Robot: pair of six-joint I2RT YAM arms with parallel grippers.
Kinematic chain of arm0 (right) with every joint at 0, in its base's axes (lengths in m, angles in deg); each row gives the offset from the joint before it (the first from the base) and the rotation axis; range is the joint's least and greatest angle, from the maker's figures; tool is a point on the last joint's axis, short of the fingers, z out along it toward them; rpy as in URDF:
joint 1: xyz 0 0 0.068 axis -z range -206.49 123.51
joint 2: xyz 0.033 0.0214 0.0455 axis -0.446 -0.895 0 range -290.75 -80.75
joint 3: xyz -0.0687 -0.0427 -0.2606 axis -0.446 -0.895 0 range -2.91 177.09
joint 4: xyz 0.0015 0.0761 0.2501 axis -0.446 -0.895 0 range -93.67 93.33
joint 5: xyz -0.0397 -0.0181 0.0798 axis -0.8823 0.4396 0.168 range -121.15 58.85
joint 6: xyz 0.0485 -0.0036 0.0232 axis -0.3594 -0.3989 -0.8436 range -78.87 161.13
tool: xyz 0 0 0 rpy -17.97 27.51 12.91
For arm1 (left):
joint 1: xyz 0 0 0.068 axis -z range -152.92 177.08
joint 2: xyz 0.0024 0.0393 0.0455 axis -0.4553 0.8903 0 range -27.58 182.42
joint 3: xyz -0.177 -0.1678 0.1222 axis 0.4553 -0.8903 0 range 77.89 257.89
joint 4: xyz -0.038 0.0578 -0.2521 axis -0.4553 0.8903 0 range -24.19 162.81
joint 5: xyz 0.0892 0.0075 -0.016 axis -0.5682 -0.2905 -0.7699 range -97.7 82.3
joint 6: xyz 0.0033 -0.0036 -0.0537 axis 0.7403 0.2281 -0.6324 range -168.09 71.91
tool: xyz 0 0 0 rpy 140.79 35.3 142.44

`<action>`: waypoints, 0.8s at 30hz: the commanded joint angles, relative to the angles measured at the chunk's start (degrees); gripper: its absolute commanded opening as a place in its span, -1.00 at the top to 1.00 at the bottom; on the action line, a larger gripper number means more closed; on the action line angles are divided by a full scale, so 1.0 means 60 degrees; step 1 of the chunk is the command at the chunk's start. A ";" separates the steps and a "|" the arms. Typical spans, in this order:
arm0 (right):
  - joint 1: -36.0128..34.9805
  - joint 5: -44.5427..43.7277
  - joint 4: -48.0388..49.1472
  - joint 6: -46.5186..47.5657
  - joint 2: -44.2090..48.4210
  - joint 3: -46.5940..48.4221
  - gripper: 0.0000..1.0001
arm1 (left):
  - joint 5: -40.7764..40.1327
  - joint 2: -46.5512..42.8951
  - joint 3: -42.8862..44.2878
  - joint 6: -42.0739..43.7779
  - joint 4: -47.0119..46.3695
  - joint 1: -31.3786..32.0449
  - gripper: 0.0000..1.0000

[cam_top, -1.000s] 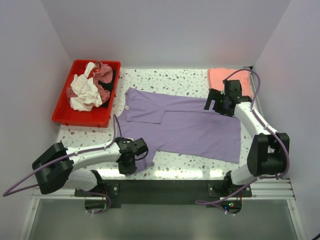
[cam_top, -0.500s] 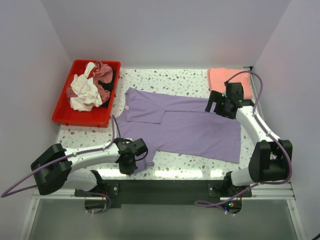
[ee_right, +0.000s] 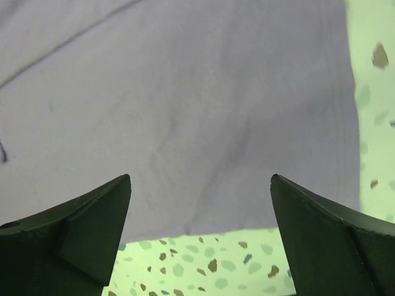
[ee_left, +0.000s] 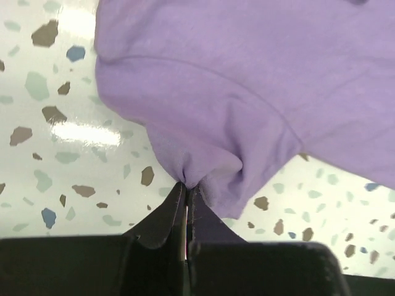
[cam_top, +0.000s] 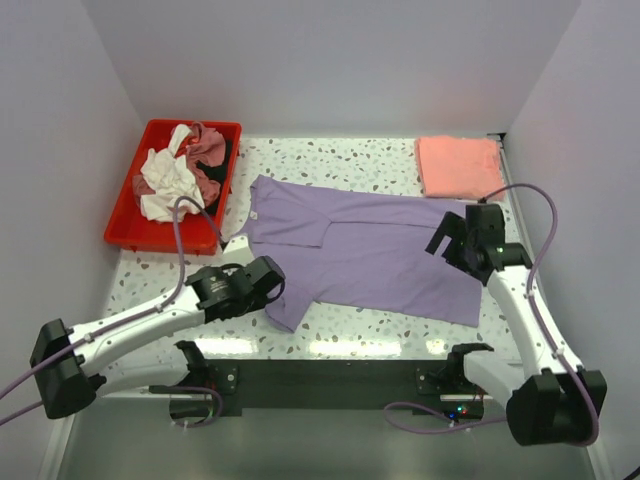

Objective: Fold and stack the t-shirts
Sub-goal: Fold the tshirt

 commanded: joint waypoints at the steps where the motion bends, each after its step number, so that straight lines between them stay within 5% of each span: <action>1: 0.0094 -0.0754 -0.1039 -0.1276 0.0890 -0.0868 -0.98 | -0.0829 -0.0663 0.0312 0.0612 -0.0240 -0.0045 1.00; 14: 0.0387 -0.1721 -0.1231 -0.4060 0.2533 -0.3374 -0.95 | -0.0638 -0.1207 0.0414 0.1814 -0.1134 -0.0045 1.00; 24: 0.0416 -0.1694 -0.0368 -0.3988 0.1320 -0.3902 -0.63 | -0.1063 -0.1237 0.0575 0.1771 -0.1004 -0.0060 1.00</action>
